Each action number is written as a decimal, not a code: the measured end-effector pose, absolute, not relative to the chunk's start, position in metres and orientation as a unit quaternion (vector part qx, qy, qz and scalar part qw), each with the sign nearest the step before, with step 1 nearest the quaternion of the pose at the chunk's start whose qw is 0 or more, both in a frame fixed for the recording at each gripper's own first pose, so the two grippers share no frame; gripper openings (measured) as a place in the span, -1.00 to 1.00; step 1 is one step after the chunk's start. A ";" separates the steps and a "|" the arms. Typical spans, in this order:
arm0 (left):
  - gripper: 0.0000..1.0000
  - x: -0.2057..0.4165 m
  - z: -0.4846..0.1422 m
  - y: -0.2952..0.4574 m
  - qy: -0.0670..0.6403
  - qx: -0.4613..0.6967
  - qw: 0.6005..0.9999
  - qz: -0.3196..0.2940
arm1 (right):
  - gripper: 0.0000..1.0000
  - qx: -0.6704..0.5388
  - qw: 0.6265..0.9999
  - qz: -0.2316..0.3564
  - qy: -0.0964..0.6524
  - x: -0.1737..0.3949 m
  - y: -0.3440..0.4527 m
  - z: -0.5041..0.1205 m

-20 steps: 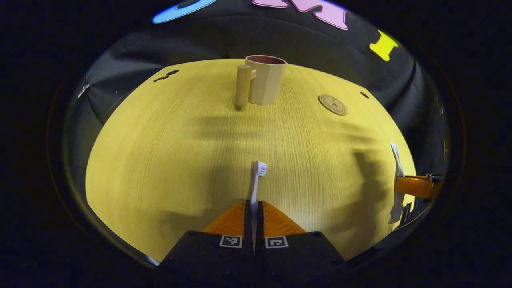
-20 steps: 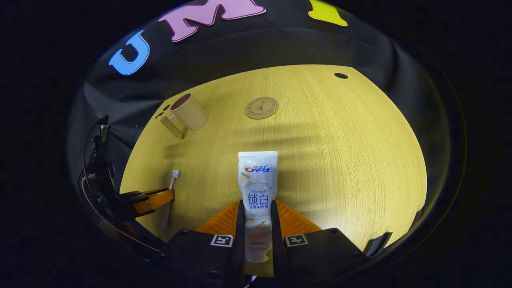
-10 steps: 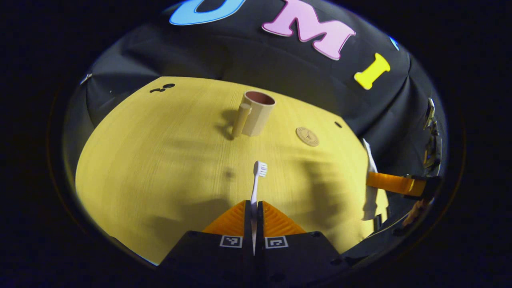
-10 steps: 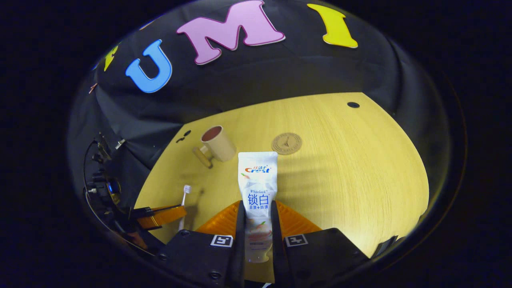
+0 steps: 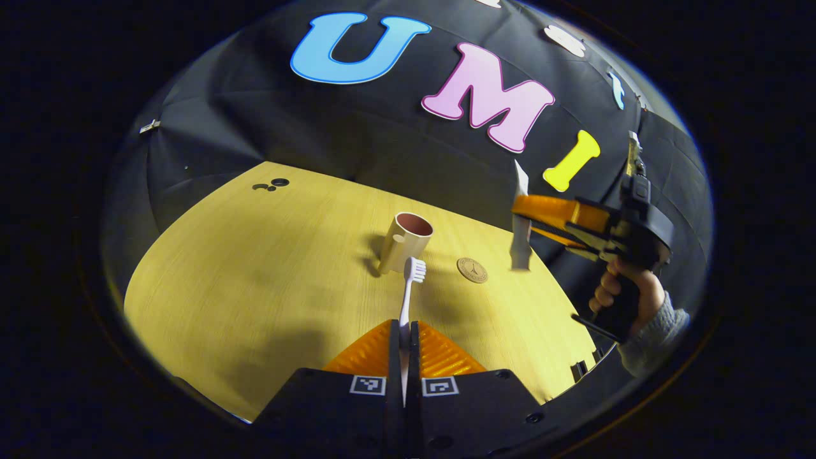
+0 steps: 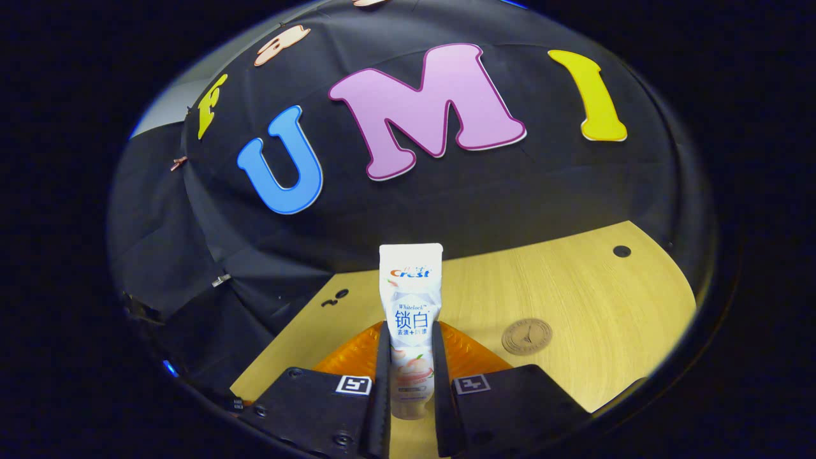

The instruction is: Put the toothbrush and toothpaste on the desktop into the cup, then pick up the cup and place it on the coaster on the desktop.

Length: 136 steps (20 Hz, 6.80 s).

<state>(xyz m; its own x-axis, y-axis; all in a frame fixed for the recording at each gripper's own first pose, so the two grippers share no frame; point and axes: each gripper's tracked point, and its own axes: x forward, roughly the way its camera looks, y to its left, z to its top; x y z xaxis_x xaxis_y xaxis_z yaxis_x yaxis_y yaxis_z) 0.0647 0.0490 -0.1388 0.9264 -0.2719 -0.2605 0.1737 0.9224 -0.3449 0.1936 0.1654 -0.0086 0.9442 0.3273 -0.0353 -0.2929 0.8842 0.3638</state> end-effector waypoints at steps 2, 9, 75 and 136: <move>-0.87 0.061 -0.142 0.052 0.144 -0.162 0.970 -0.113 | -0.37 0.191 0.967 0.170 0.017 0.220 0.179 0.006; -0.88 0.062 -0.152 0.053 0.121 -0.178 0.969 -0.124 | -0.37 0.183 0.963 0.191 -0.045 0.287 0.221 0.001; -0.24 0.293 -0.090 0.044 -0.078 -0.137 0.980 -0.121 | 0.22 0.215 0.949 0.221 0.066 0.259 0.184 -0.128; -0.80 0.302 -0.168 0.014 0.303 0.073 0.941 -0.133 | 0.23 0.239 0.923 0.141 0.266 0.030 0.029 -0.181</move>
